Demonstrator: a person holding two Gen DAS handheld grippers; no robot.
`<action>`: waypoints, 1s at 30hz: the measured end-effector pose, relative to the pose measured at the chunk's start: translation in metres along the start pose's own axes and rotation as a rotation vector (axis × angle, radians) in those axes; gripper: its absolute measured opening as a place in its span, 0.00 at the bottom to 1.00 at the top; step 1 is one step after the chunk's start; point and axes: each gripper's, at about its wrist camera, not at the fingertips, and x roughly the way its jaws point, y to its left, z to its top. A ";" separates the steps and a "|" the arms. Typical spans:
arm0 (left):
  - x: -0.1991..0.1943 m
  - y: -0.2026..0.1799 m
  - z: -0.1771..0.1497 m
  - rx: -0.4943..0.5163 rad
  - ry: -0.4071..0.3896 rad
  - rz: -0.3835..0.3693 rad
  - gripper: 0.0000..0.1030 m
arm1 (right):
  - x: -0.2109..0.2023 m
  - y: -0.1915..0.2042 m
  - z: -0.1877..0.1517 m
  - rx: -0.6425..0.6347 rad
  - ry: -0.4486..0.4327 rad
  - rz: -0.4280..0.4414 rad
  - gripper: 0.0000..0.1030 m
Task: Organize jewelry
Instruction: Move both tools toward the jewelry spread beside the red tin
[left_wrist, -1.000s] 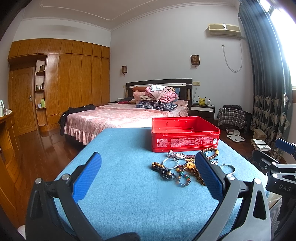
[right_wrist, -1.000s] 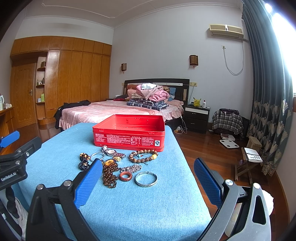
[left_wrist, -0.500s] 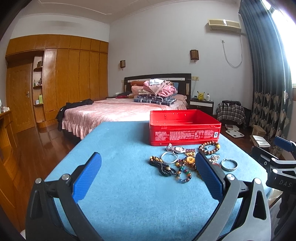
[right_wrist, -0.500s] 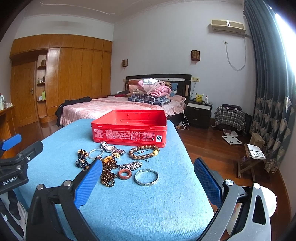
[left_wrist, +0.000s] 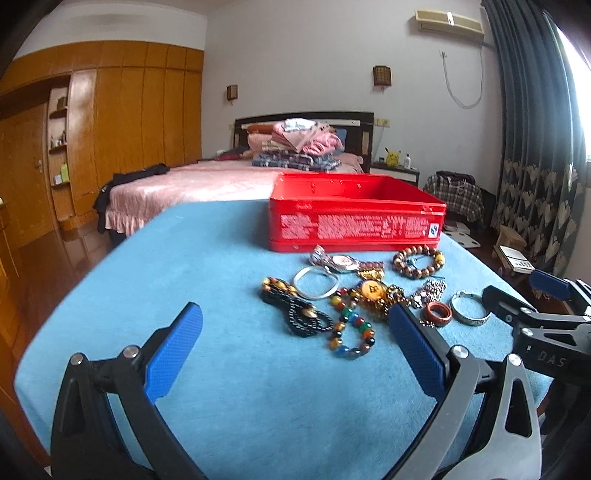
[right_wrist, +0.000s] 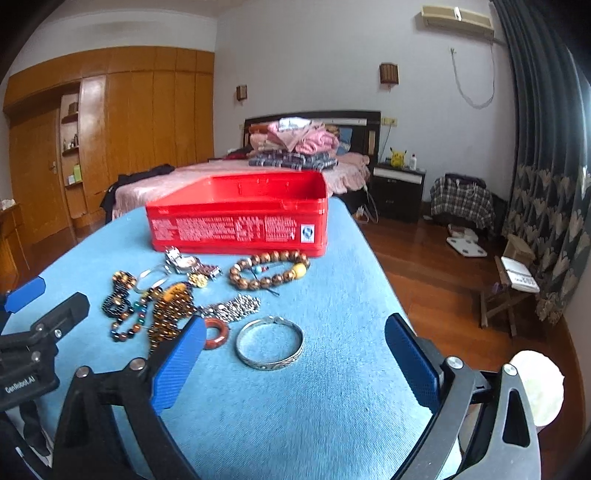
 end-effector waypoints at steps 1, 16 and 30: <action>0.004 -0.001 -0.001 0.001 0.014 -0.005 0.92 | 0.004 -0.001 0.000 0.003 0.012 0.006 0.89; 0.027 -0.027 -0.014 0.004 0.130 -0.098 0.58 | 0.029 0.001 -0.005 0.003 0.131 0.070 0.66; 0.038 -0.029 -0.015 -0.008 0.148 -0.104 0.41 | 0.035 0.004 -0.003 -0.012 0.145 0.073 0.64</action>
